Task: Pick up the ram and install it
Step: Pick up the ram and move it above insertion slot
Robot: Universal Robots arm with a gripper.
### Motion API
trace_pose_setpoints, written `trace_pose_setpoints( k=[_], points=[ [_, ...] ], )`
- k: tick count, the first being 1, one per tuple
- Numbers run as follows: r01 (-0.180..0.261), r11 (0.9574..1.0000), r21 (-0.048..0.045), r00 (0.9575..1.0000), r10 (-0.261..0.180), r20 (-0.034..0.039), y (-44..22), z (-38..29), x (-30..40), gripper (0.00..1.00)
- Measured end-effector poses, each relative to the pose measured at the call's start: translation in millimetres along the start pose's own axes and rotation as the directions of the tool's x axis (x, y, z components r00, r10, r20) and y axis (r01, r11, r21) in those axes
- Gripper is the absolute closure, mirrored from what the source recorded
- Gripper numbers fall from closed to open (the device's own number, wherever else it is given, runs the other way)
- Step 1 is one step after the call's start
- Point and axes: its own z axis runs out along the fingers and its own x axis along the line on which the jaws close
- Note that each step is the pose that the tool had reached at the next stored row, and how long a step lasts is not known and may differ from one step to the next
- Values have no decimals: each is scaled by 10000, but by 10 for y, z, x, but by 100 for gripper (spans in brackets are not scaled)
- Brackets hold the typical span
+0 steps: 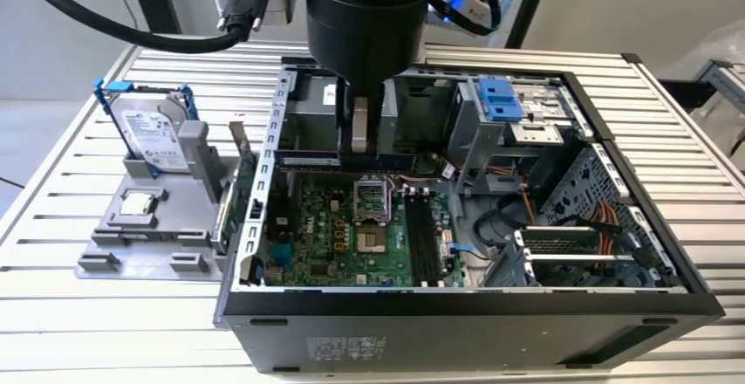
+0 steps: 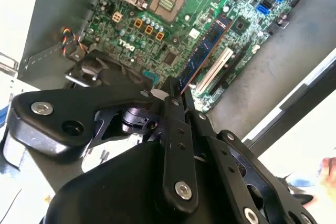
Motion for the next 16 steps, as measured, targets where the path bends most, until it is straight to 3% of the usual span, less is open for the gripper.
trace_pose_setpoints(
  k=[7, 16],
  points=[
    [9, 10000, 0, 10000, -9, 2, -185, -3, -5, 100],
    [37, 10000, -3, 10000, -37, 39, -578, -12, -15, 100]
  ],
)
